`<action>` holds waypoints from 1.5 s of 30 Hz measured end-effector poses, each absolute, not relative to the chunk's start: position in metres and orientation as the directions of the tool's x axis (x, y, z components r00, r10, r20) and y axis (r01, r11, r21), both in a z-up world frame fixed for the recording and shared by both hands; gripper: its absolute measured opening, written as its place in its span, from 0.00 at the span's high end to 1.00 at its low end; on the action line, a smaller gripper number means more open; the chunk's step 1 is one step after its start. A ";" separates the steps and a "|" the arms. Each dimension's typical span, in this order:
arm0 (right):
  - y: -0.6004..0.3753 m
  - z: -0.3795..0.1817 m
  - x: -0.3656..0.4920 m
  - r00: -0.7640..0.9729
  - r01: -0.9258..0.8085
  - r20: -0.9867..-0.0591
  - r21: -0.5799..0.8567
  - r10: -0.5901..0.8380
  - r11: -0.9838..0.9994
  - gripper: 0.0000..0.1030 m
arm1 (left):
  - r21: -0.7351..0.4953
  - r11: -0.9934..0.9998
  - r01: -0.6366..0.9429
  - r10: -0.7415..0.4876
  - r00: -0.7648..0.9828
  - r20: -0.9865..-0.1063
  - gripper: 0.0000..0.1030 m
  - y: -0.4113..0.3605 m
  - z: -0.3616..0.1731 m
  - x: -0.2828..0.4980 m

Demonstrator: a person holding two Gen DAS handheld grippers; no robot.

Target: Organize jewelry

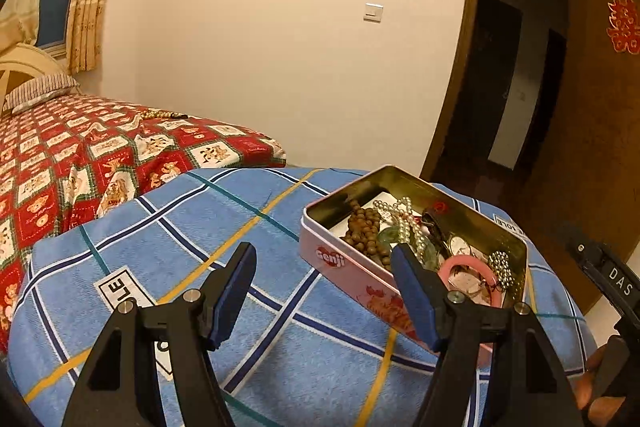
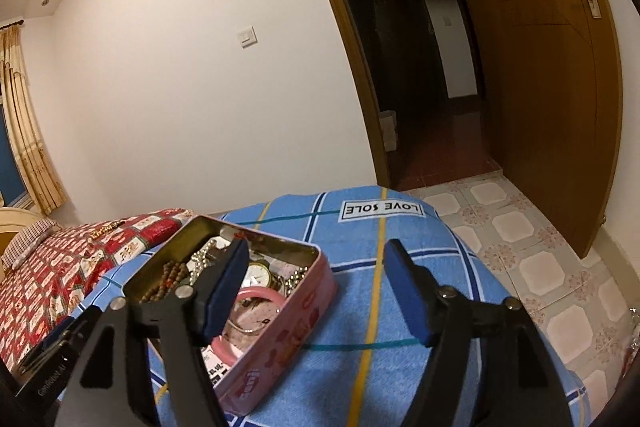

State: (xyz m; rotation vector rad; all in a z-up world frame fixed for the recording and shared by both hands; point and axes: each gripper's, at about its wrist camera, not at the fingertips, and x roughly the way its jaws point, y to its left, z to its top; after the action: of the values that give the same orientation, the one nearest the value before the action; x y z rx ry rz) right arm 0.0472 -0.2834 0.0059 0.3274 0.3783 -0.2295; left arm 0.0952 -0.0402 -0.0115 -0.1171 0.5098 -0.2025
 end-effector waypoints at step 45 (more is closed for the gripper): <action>-0.208 0.018 -0.019 0.933 0.326 -0.178 0.044 -0.314 0.944 0.20 | -0.024 0.979 0.203 -0.198 0.910 -0.365 0.15 -0.053 -0.001 0.035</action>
State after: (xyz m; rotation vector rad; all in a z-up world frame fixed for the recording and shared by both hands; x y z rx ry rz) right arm -0.0191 -0.2077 0.0180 0.0735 0.1698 -0.3275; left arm 0.0346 -0.0534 -0.0011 0.0141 0.3746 -0.2066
